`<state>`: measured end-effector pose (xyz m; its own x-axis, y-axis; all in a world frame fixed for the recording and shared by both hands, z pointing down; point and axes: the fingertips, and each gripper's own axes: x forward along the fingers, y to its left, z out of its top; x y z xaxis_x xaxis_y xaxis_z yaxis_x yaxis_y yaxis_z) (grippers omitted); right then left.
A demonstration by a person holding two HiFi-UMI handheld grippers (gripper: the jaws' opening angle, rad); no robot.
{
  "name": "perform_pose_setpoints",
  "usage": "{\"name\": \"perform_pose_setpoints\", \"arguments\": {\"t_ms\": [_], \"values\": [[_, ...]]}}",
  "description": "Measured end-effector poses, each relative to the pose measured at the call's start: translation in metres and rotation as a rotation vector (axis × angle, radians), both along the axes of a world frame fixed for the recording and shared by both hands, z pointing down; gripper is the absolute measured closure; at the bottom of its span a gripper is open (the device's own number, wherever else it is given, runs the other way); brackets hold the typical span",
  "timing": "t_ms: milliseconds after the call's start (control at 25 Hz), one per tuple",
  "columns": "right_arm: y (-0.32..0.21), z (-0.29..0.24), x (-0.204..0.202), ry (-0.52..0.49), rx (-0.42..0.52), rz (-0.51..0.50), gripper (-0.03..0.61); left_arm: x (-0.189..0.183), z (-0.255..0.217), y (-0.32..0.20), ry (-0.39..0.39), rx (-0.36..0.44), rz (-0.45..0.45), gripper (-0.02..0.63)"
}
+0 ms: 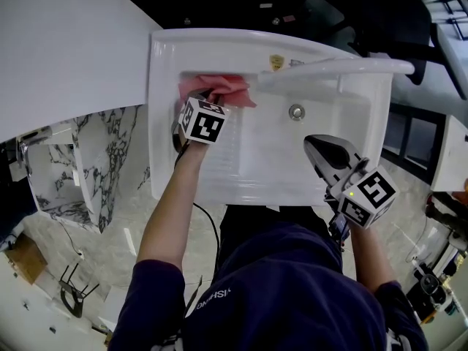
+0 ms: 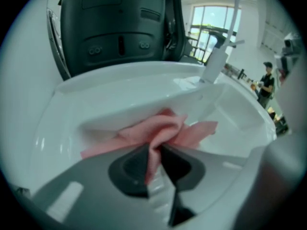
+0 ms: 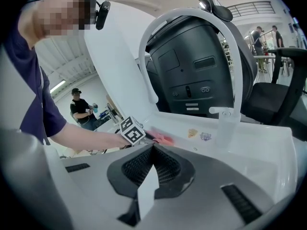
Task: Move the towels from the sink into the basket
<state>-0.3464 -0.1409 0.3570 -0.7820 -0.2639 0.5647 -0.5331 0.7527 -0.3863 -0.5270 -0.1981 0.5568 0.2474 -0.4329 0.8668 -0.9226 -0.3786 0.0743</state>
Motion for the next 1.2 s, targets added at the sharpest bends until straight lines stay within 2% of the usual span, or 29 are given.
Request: {"name": "perform_pose_setpoints", "arguments": {"t_ms": [80,120,520,680,840,1200], "values": [[0.000,0.000,0.003,-0.002,0.002,0.003,0.572,0.000,-0.001,0.002,-0.004,0.010,-0.008,0.586],[0.000,-0.001,0.004,-0.003,0.004,0.004,0.572,0.000,-0.002,0.004,-0.005,0.013,-0.012,0.592],[0.008,-0.006,0.032,-0.039,0.017,0.007,0.572,0.019,-0.039,0.018,0.007,0.097,-0.039,0.598],[0.014,-0.010,0.048,-0.063,0.025,0.009,0.572,0.042,-0.065,0.024,0.031,0.144,-0.034,0.600],[0.020,-0.014,0.072,-0.086,0.030,0.019,0.572,0.066,-0.081,0.034,0.040,0.155,-0.030,0.600],[0.031,-0.022,0.145,-0.140,0.042,0.076,0.572,0.138,-0.106,0.054,0.047,0.183,-0.010,0.601]]}}
